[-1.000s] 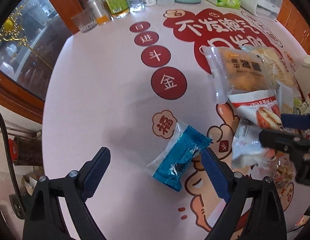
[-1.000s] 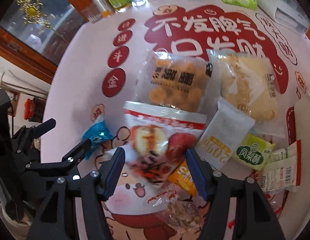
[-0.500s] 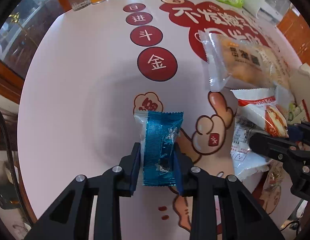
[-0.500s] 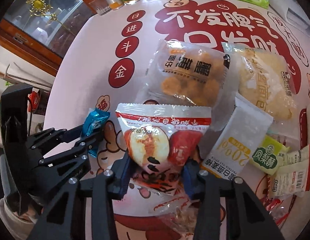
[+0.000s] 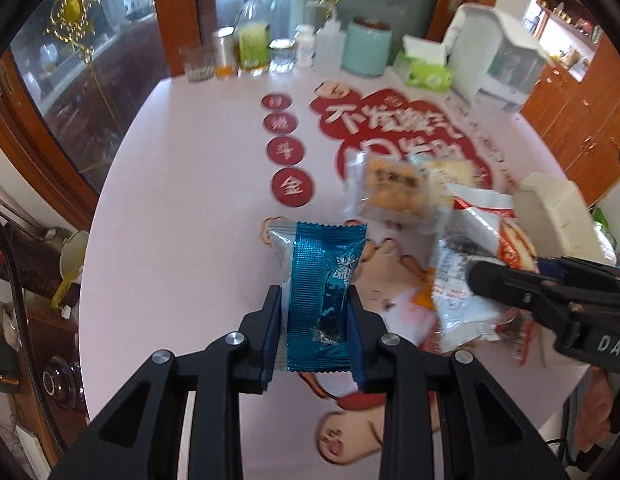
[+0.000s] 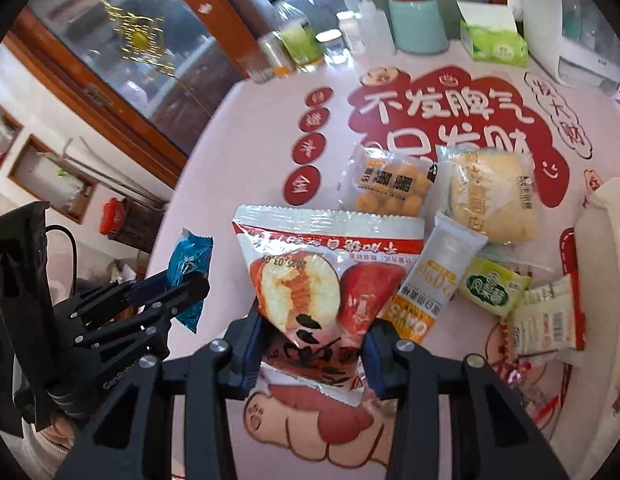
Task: Organize snacks
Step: 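Carry the blue wrapper and apple-chip bag into the white tray and release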
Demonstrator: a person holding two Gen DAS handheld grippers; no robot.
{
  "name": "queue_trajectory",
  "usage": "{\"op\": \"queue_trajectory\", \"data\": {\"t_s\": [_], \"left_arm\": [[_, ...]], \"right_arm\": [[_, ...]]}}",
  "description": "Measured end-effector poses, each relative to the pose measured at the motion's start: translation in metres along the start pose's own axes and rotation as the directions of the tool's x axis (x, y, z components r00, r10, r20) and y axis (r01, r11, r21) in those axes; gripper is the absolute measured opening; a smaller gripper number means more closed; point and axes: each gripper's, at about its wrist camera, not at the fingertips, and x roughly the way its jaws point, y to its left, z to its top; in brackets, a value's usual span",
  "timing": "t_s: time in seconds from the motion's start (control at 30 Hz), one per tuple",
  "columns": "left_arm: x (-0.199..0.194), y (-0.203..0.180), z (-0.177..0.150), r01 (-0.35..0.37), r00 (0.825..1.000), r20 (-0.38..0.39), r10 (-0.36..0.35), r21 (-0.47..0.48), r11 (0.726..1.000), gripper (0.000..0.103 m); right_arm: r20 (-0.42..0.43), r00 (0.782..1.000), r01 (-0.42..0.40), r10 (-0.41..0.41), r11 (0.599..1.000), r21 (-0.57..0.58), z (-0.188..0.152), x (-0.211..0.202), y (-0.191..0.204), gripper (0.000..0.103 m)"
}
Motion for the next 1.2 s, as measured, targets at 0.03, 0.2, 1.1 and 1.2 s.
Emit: {"op": "queue_trajectory", "data": {"t_s": [0.03, 0.2, 1.1, 1.2], "left_arm": [[-0.008, -0.005, -0.002, 0.009, 1.000, 0.007, -0.009, 0.001, 1.000, 0.027], [-0.043, -0.040, -0.007, 0.038, 0.997, 0.059, -0.041, 0.047, 0.998, 0.027], [-0.080, -0.366, 0.009, 0.107, 0.982, 0.120, -0.147, 0.290, 0.951, 0.028], [-0.071, -0.386, 0.009, 0.092, 0.986, 0.107, -0.127, 0.284, 0.954, 0.028]], "right_arm": [[0.019, 1.000, -0.003, 0.003, 1.000, -0.014, -0.005, -0.011, 0.003, 0.041], [0.093, 0.996, 0.016, -0.009, 0.997, -0.073, -0.029, -0.050, 0.010, 0.042], [0.286, 0.915, 0.264, -0.286, 0.958, 0.116, -0.101, -0.241, -0.212, 0.043], [0.285, 0.906, 0.293, -0.314, 0.949, 0.114, -0.086, -0.243, -0.236, 0.043]]}}
